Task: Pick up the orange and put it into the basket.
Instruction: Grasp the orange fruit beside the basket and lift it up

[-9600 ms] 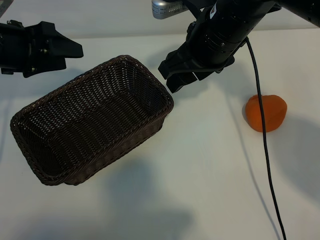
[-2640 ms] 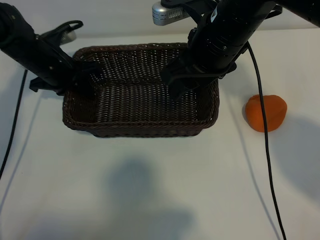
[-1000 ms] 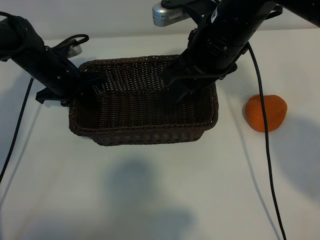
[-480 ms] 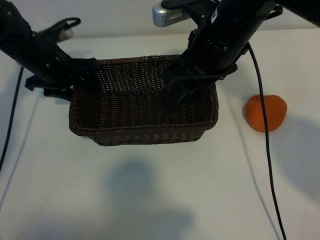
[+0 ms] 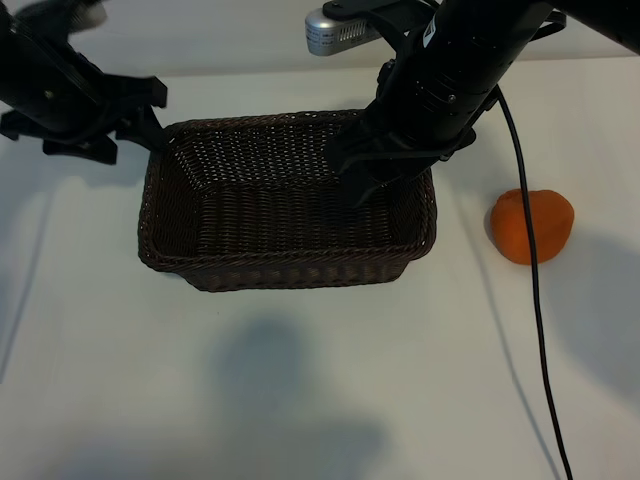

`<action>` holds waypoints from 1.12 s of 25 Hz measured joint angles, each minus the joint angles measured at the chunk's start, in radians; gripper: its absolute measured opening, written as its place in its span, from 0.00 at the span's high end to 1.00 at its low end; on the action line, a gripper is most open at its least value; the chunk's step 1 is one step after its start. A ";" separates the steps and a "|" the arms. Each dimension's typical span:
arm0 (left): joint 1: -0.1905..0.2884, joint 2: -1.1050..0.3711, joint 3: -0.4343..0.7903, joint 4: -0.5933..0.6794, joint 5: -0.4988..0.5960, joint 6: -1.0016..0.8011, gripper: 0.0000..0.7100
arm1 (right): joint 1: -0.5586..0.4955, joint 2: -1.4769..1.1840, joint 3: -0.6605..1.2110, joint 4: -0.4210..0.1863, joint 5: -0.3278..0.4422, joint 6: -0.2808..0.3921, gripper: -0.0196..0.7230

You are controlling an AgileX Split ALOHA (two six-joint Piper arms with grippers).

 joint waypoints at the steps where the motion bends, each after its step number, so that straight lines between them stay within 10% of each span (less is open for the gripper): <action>1: 0.000 -0.014 0.000 0.000 0.000 0.000 0.16 | 0.000 0.000 0.000 0.000 0.000 -0.003 0.17; 20: 0.000 -0.051 0.000 -0.073 -0.004 0.009 0.16 | 0.000 0.000 0.000 0.022 -0.013 -0.015 0.20; 28: 0.000 -0.051 0.000 -0.082 -0.011 0.009 0.16 | -0.005 0.000 0.000 -0.185 -0.021 0.038 0.22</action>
